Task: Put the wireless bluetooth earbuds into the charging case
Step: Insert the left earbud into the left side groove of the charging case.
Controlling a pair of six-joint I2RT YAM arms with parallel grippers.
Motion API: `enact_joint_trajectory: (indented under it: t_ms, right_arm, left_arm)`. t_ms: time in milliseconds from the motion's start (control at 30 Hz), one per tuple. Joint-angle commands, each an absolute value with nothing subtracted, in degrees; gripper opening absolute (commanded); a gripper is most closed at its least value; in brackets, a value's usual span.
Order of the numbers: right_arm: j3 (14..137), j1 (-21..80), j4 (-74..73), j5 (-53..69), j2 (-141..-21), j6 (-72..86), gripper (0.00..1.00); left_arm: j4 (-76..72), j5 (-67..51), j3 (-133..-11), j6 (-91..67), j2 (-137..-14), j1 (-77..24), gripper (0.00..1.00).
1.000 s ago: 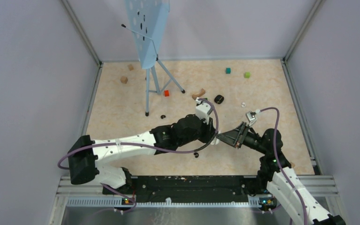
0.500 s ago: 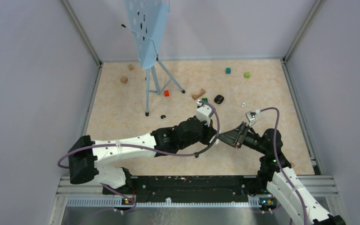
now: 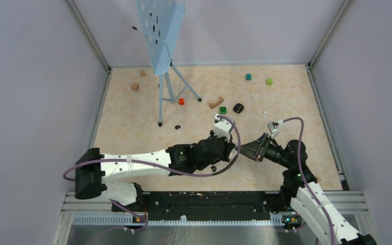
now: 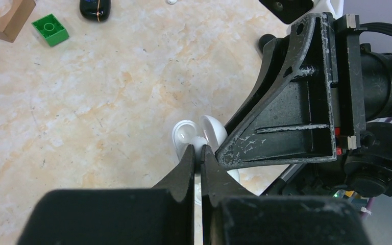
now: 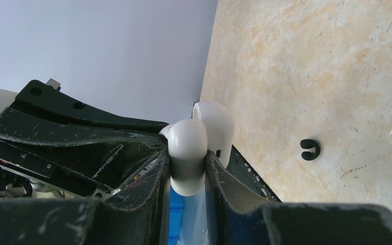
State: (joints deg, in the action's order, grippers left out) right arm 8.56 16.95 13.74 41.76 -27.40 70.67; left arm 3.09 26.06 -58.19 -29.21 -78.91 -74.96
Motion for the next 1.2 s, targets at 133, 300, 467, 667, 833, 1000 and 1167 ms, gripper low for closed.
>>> enact_joint_trajectory:
  t_ms: [133,300,467,667,833,1000,1167]
  right_arm:
    - [10.7,16.5,16.8,41.1,-26.9,71.5,0.00]
    - [10.9,16.5,16.8,41.3,-26.8,71.6,0.00]
    - [10.9,16.5,16.7,41.5,-26.6,71.6,0.00]
    - [10.9,16.5,16.4,41.5,-26.0,71.8,0.00]
    - [10.8,16.5,16.7,41.6,-26.0,71.9,0.00]
    - [10.9,16.5,16.6,41.7,-26.1,71.8,0.00]
    - [10.6,16.4,16.7,41.6,-26.1,71.8,0.00]
  left_arm:
    - [3.0,27.8,-60.9,-29.7,-80.0,-75.5,0.01]
    - [2.6,27.7,-61.6,-29.7,-81.0,-75.5,0.09]
    - [1.0,29.3,-61.3,-30.2,-81.1,-75.5,0.07]
    - [0.4,31.0,-61.4,-29.2,-81.9,-75.5,0.00]
    - [0.4,32.1,-61.8,-28.8,-83.2,-75.6,0.00]
    - [0.5,32.3,-62.3,-28.1,-83.5,-75.5,0.05]
    - [1.1,31.9,-62.4,-28.4,-83.0,-75.6,0.25]
